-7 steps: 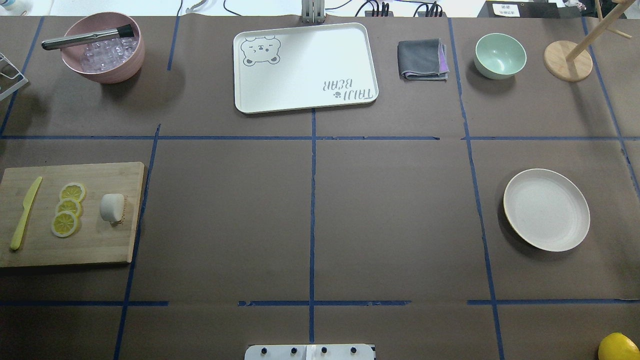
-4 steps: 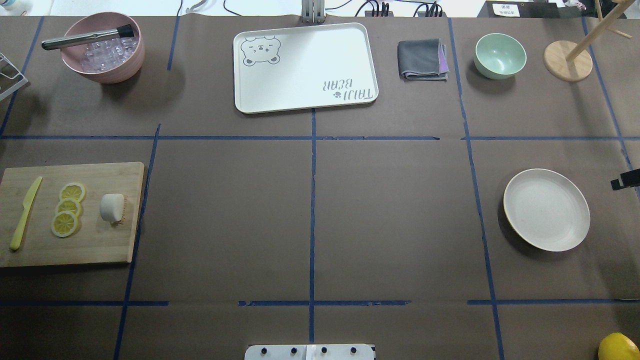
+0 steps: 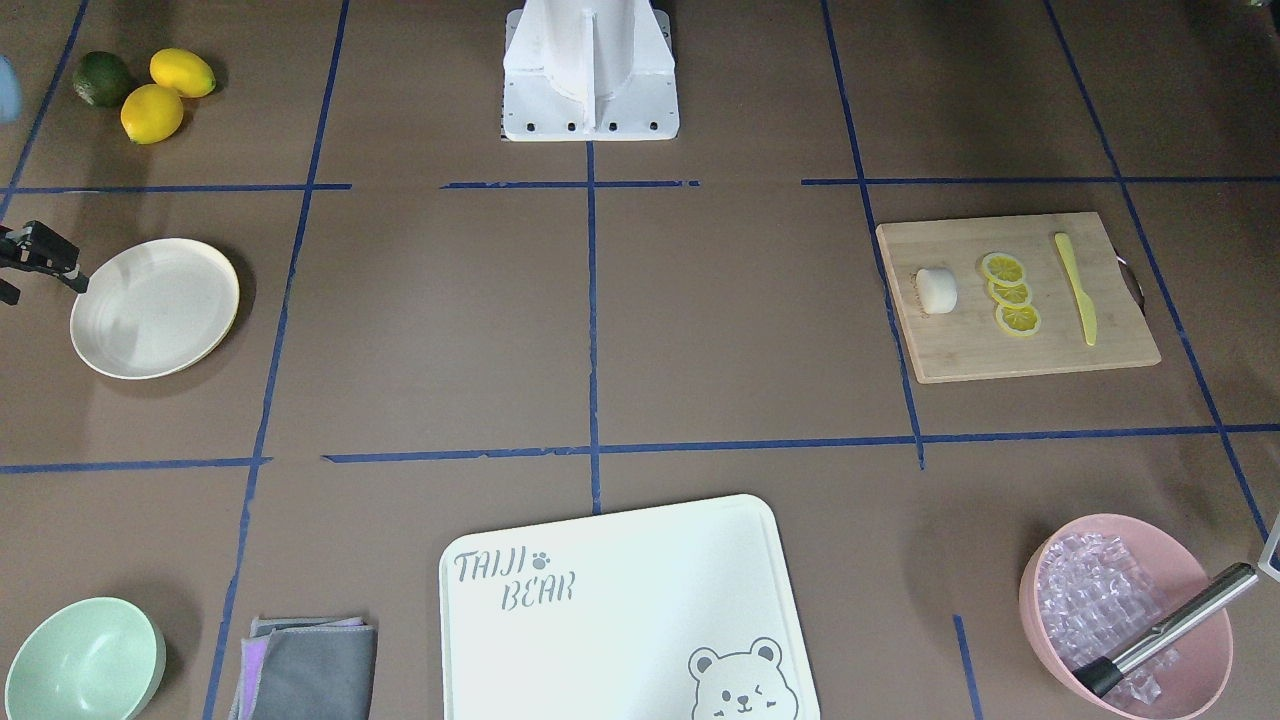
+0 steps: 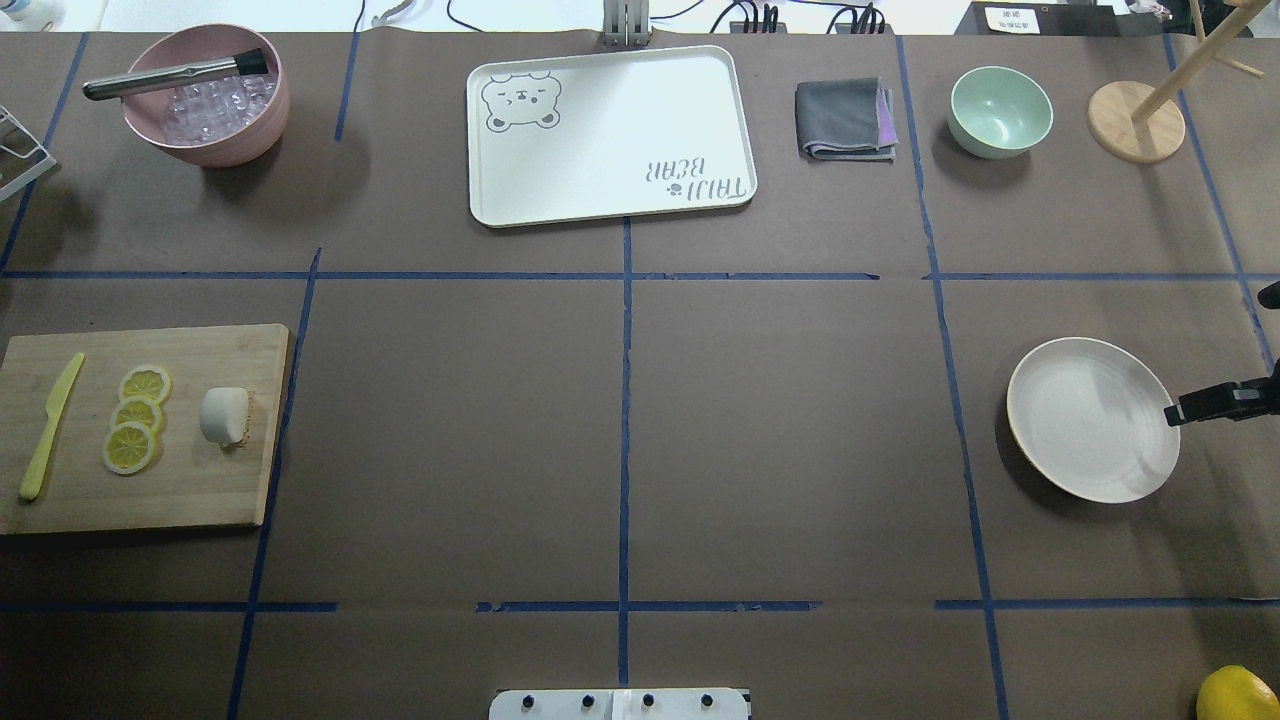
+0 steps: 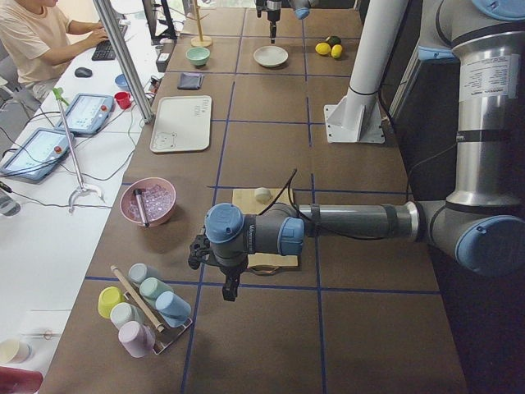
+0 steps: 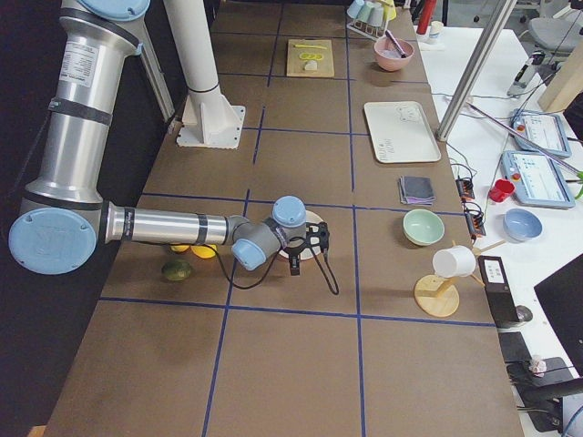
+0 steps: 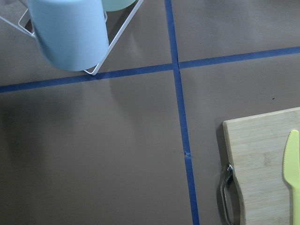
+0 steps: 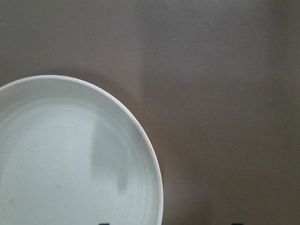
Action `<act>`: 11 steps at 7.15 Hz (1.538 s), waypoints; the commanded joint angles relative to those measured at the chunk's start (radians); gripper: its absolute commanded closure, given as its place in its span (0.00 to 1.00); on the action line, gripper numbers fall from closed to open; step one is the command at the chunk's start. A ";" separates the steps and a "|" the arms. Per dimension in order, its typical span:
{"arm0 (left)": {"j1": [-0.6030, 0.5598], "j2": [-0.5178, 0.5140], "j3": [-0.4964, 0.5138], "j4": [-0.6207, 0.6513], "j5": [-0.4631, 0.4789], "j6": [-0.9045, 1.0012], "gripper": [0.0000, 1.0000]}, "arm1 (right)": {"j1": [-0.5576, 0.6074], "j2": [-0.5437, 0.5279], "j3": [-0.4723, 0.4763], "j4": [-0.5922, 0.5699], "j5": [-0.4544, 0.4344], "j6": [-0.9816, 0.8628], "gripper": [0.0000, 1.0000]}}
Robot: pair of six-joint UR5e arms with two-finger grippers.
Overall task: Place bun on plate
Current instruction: 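Move the right gripper toward the cream plate's rim, then grip the plate rim with the right gripper and drag it toward the table center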
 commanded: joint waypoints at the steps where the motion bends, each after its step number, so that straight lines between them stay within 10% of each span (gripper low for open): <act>1: 0.000 0.003 0.001 0.002 0.000 0.000 0.00 | -0.040 0.016 -0.037 0.003 -0.013 0.001 0.19; 2: 0.000 0.007 0.001 0.002 0.000 0.000 0.00 | -0.046 0.022 -0.039 0.002 -0.011 0.003 0.24; 4: 0.000 0.009 0.003 0.002 0.000 0.001 0.00 | -0.053 0.030 -0.037 0.002 -0.007 0.000 0.95; 11: 0.000 0.009 0.001 0.002 0.000 0.000 0.00 | -0.053 0.170 0.112 -0.018 0.090 0.134 1.00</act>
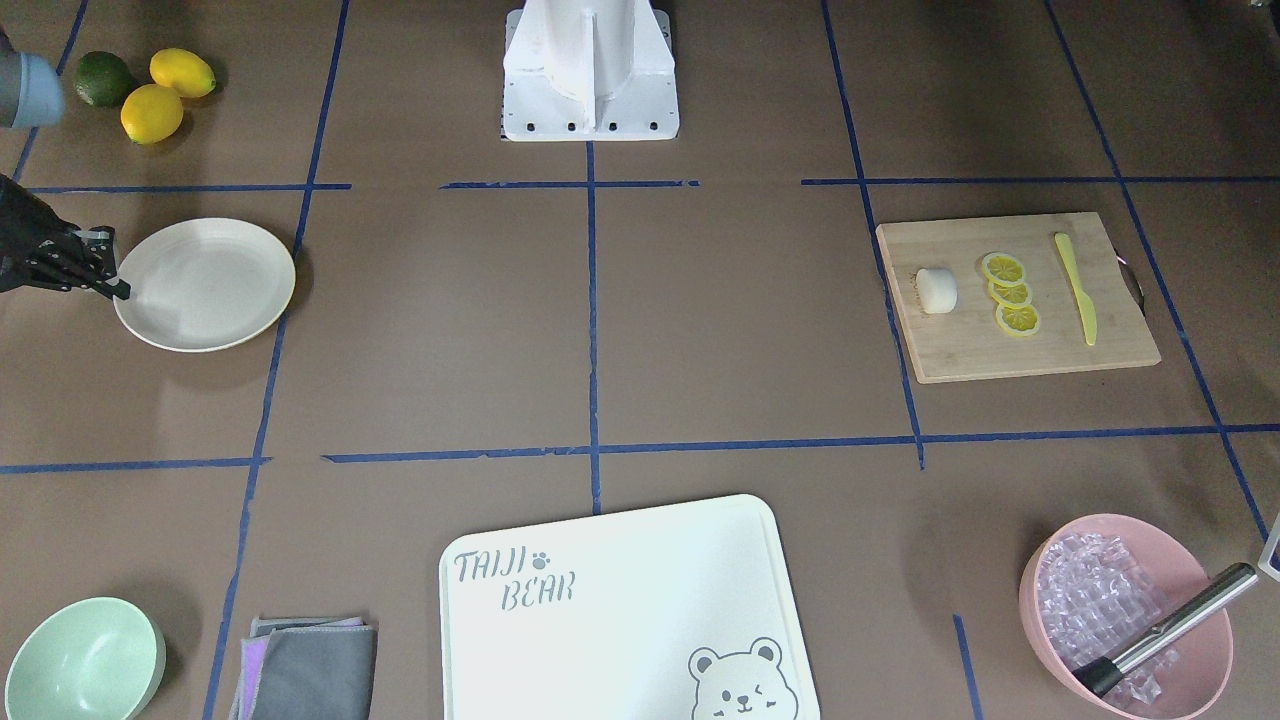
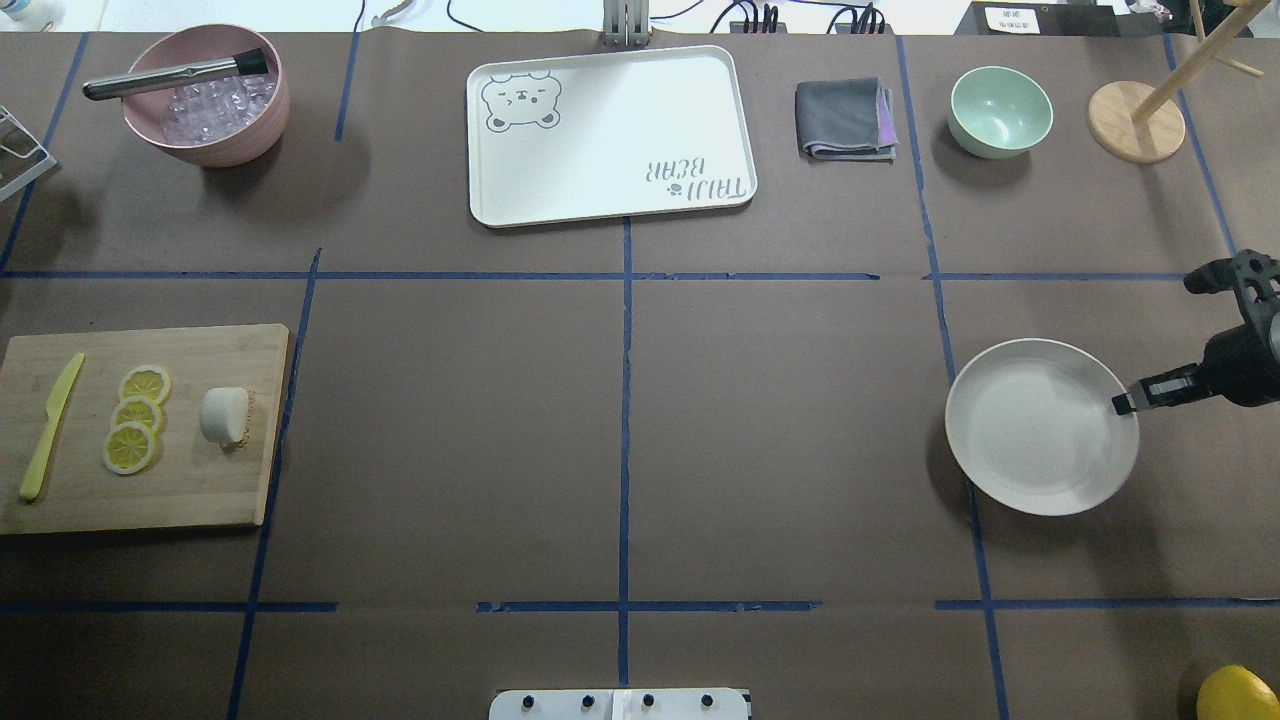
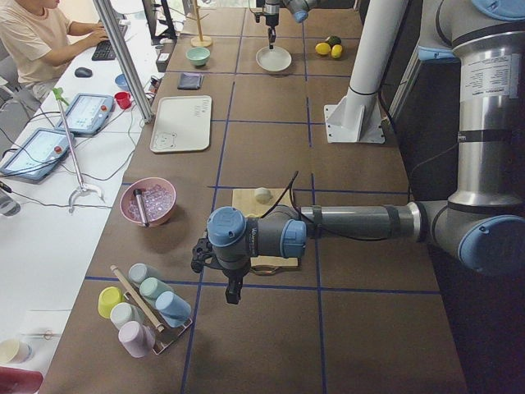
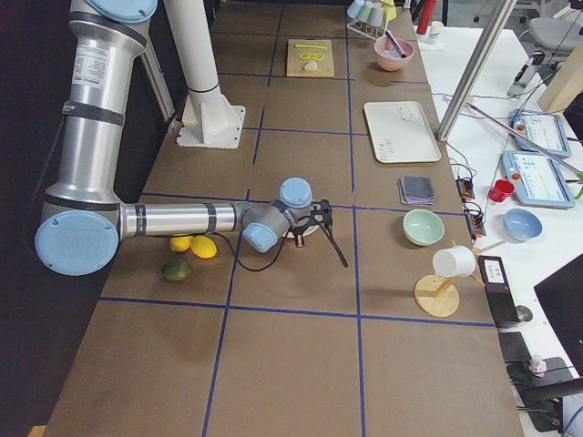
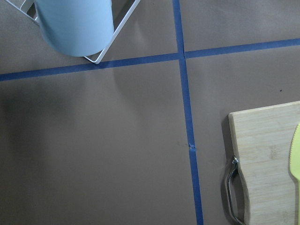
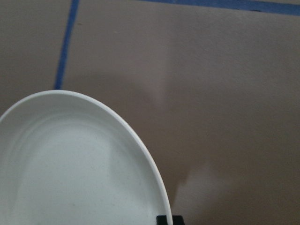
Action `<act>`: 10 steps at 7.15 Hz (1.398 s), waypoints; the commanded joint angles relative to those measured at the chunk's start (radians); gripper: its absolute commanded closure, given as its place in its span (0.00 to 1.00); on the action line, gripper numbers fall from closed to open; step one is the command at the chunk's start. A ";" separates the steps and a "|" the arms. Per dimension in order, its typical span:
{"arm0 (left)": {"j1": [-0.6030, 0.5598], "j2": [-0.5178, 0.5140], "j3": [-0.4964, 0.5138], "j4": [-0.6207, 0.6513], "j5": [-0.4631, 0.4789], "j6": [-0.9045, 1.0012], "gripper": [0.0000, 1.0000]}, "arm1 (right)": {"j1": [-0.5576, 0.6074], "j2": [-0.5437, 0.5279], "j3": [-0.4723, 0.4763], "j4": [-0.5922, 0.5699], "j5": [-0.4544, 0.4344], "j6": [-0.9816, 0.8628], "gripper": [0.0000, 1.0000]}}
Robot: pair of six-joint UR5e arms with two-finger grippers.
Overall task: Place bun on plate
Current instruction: 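Grip the plate rim with the right gripper and drag it toward the table center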
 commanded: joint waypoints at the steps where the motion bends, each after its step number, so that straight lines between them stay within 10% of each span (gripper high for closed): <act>1: 0.000 0.000 -0.001 0.002 -0.002 0.000 0.00 | -0.057 0.192 0.020 -0.015 0.014 0.225 1.00; 5: 0.002 0.009 -0.003 0.003 -0.006 0.001 0.00 | -0.352 0.634 -0.036 -0.385 -0.288 0.443 1.00; 10: 0.002 0.009 0.000 0.002 -0.005 0.001 0.00 | -0.475 0.708 -0.156 -0.386 -0.408 0.504 0.90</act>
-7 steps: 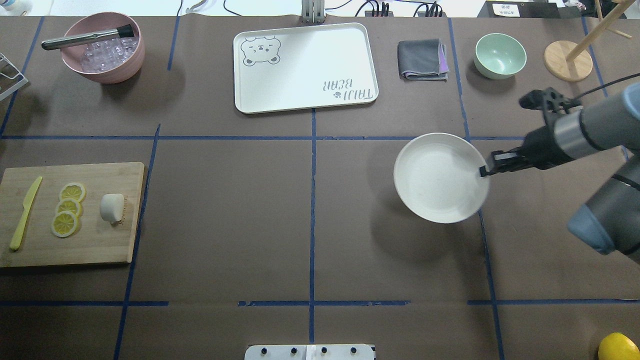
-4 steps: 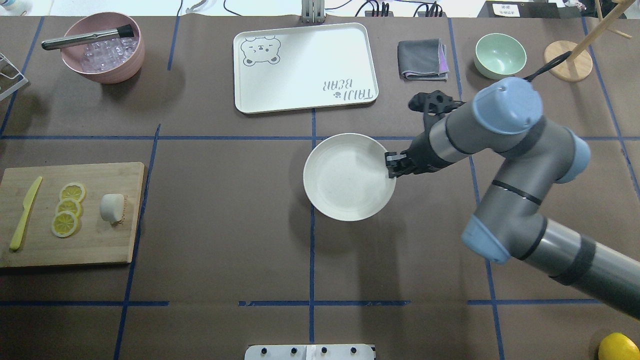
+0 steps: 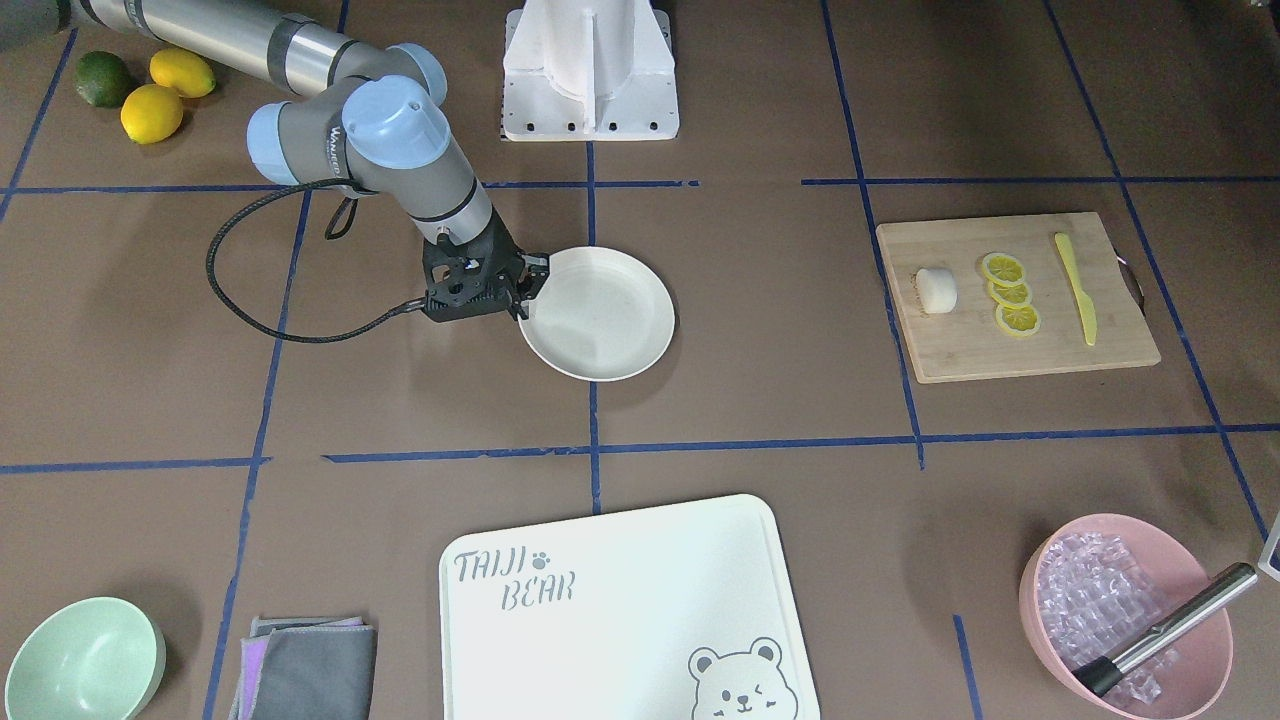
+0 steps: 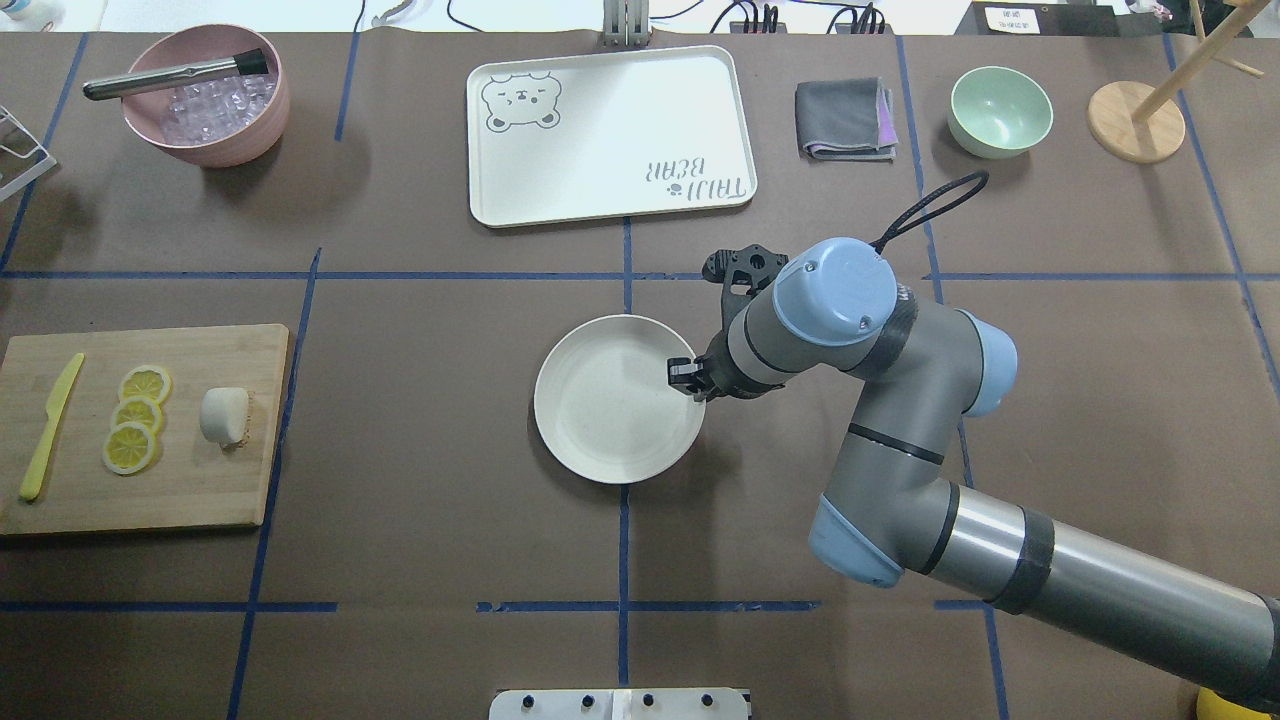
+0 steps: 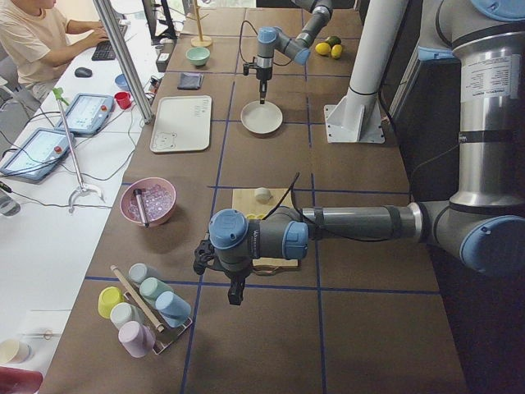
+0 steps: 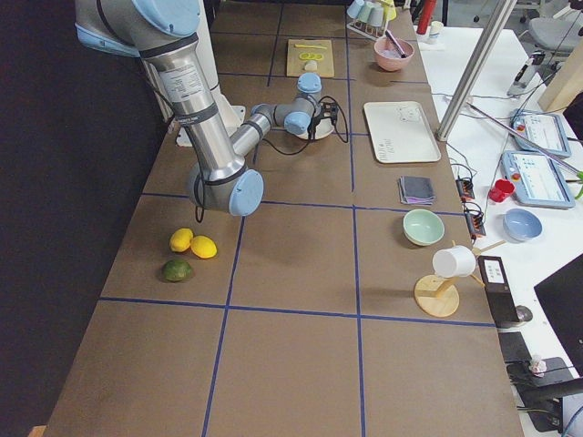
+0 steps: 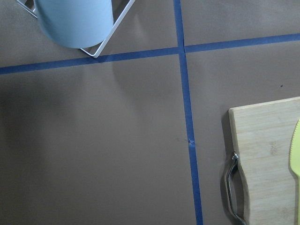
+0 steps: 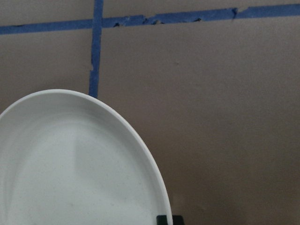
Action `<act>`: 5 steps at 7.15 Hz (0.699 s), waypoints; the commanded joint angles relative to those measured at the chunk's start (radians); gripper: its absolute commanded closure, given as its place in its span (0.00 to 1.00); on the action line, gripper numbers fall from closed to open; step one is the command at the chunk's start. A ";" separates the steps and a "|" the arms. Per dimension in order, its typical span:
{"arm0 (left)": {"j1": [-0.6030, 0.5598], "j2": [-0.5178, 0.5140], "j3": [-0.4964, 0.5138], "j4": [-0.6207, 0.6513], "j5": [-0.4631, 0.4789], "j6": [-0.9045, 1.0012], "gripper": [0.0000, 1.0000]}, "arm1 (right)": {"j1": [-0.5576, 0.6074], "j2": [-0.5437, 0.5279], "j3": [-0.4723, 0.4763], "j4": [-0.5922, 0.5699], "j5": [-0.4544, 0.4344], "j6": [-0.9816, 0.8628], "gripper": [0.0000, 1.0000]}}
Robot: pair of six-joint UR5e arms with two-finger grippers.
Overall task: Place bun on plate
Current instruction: 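Grip the plate rim with the right gripper and drag it toward the table center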
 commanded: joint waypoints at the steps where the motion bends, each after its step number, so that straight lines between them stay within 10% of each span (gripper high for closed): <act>1: 0.000 0.000 0.001 -0.003 0.004 0.000 0.00 | -0.013 0.015 -0.020 -0.002 -0.010 0.004 0.37; 2: 0.001 0.000 -0.002 -0.005 0.004 0.000 0.00 | -0.010 0.015 -0.010 -0.007 -0.023 0.048 0.00; 5: 0.008 -0.009 -0.012 -0.006 0.010 -0.012 0.00 | 0.162 0.015 0.070 -0.185 0.091 -0.006 0.00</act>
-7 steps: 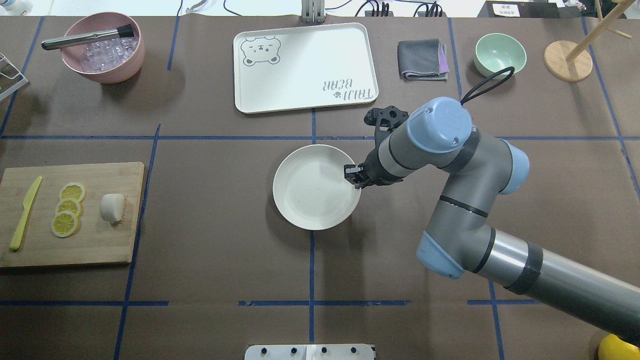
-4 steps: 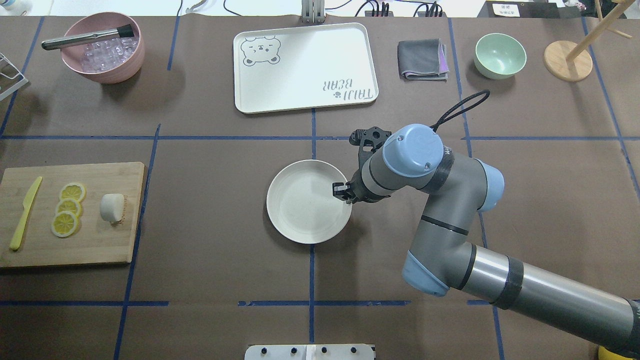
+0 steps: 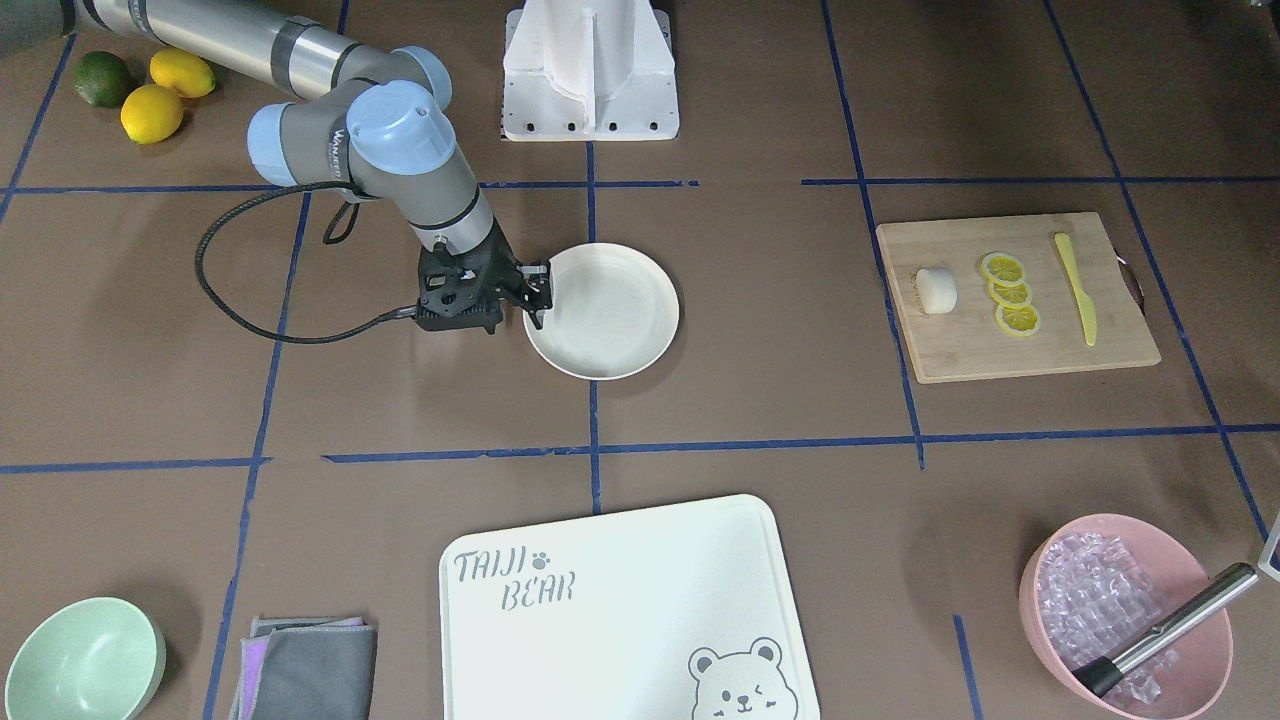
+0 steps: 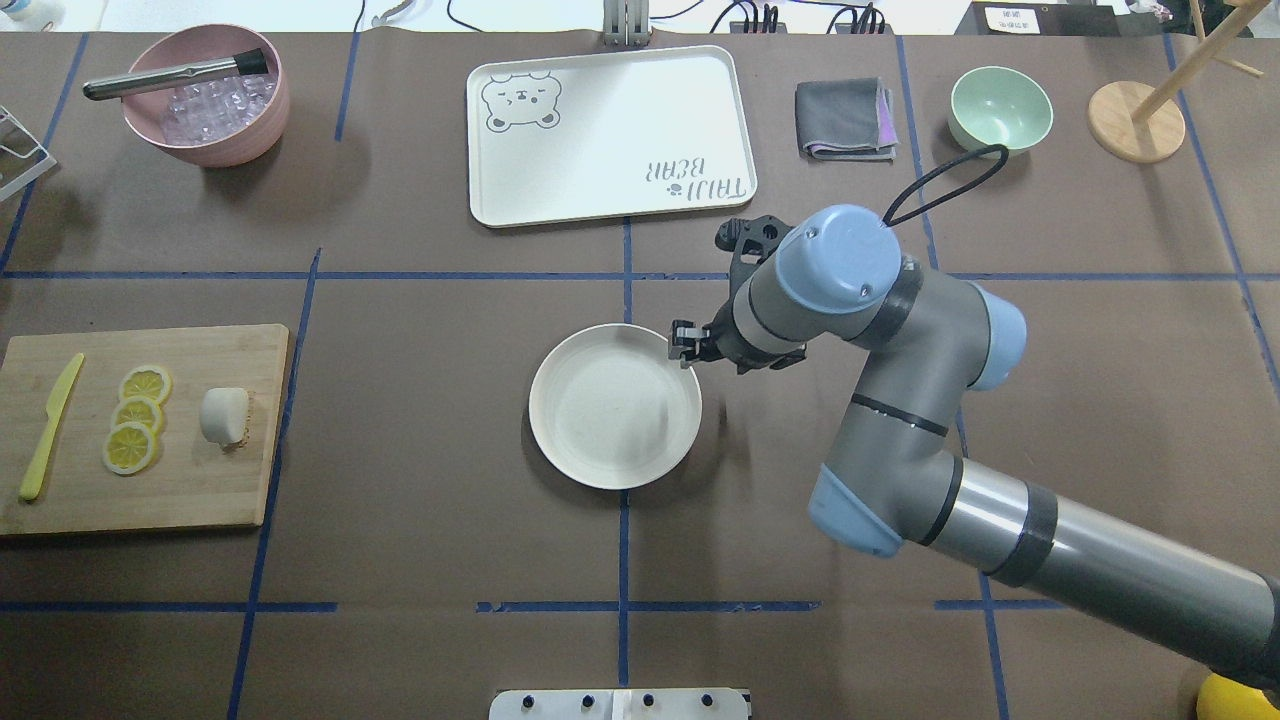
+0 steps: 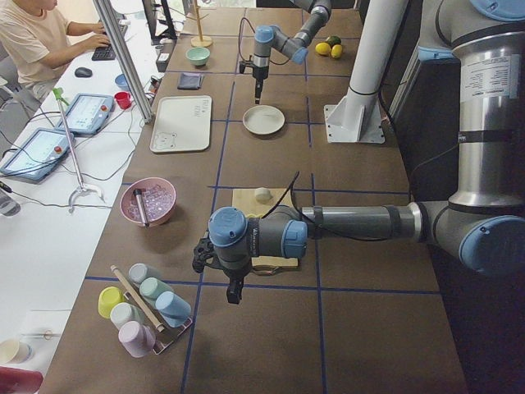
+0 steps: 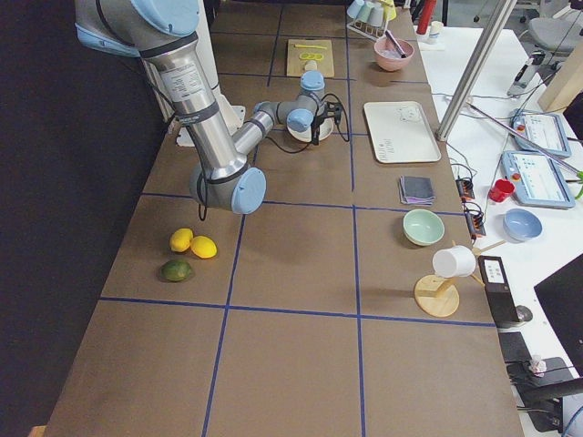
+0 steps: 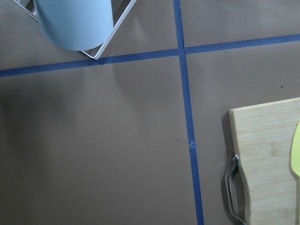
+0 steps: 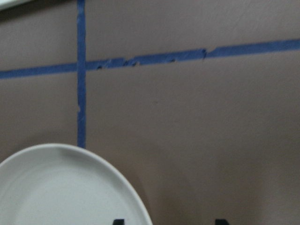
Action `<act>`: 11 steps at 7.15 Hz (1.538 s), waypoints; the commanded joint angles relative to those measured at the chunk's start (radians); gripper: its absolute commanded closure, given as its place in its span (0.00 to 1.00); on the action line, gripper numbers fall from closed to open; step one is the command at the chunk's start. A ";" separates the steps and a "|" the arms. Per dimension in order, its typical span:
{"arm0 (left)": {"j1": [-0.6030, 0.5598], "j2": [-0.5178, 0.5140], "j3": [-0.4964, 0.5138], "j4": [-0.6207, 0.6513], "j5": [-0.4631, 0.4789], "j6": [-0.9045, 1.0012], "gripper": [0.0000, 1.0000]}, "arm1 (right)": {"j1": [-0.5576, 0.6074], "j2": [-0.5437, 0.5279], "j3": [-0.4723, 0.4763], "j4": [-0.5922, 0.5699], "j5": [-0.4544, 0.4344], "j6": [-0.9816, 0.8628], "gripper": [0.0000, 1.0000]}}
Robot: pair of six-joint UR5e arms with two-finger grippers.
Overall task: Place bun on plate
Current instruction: 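Release the plate and withdraw the right arm out of view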
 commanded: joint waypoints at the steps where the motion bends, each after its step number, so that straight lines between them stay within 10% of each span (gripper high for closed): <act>1: 0.002 -0.020 0.007 -0.005 -0.001 -0.003 0.00 | 0.191 -0.010 0.075 -0.199 0.149 -0.179 0.00; 7: 0.008 -0.065 0.022 -0.031 -0.003 -0.004 0.00 | 0.777 -0.370 0.072 -0.401 0.333 -1.338 0.00; 11: 0.015 -0.089 0.009 -0.048 -0.011 -0.023 0.00 | 0.957 -0.616 0.089 -0.393 0.341 -1.464 0.00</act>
